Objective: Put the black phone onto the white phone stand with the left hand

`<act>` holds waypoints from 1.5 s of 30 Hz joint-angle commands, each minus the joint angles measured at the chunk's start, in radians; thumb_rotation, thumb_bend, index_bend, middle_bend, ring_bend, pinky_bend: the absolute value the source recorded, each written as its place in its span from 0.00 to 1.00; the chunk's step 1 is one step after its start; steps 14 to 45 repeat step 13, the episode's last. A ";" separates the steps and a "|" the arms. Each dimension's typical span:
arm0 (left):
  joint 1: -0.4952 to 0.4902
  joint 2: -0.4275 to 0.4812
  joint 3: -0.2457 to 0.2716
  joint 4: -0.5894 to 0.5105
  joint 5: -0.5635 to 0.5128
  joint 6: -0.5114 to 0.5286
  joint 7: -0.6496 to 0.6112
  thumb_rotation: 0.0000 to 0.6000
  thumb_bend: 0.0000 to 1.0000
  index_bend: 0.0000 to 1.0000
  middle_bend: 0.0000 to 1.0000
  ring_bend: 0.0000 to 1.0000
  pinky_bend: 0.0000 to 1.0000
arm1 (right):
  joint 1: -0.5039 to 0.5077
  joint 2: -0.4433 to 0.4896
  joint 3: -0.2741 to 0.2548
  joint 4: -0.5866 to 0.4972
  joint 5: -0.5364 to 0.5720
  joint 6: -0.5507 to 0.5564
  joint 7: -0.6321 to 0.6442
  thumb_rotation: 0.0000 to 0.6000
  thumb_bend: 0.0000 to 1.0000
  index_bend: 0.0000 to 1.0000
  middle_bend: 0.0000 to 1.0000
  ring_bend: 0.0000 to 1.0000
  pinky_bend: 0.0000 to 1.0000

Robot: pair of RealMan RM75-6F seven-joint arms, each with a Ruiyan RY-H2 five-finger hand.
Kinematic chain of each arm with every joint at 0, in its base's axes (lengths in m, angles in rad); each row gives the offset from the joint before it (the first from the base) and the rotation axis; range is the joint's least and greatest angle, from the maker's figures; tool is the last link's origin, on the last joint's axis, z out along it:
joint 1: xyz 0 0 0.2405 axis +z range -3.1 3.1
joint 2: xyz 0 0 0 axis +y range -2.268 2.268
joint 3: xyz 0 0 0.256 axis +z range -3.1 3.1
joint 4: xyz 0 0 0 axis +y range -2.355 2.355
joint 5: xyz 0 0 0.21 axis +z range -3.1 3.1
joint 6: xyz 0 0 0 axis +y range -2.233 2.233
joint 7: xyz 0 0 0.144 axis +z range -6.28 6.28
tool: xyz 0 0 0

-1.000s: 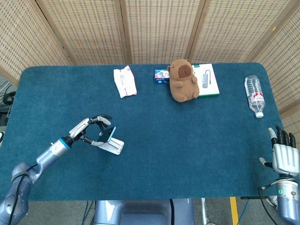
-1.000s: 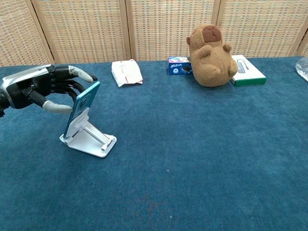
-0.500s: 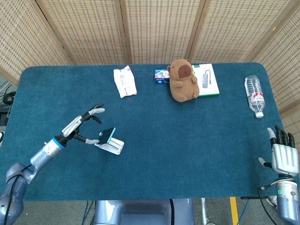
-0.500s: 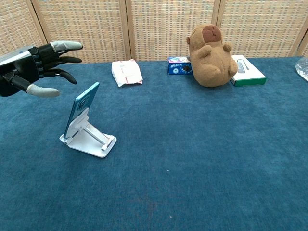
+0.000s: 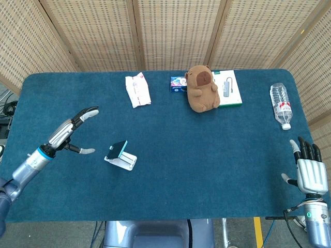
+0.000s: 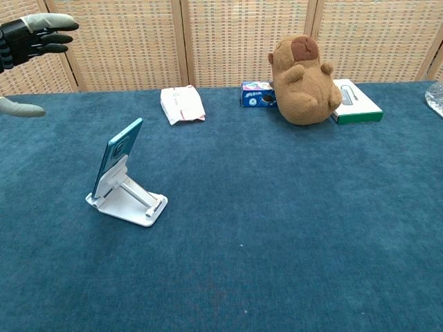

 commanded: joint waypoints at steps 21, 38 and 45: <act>0.256 0.666 0.001 -1.367 -0.415 -0.157 1.239 1.00 0.00 0.00 0.00 0.00 0.00 | -0.023 0.065 -0.044 -0.052 -0.136 0.058 0.113 1.00 0.00 0.07 0.00 0.00 0.00; 0.256 0.666 0.001 -1.367 -0.415 -0.157 1.239 1.00 0.00 0.00 0.00 0.00 0.00 | -0.023 0.065 -0.044 -0.052 -0.136 0.058 0.113 1.00 0.00 0.07 0.00 0.00 0.00; 0.256 0.666 0.001 -1.367 -0.415 -0.157 1.239 1.00 0.00 0.00 0.00 0.00 0.00 | -0.023 0.065 -0.044 -0.052 -0.136 0.058 0.113 1.00 0.00 0.07 0.00 0.00 0.00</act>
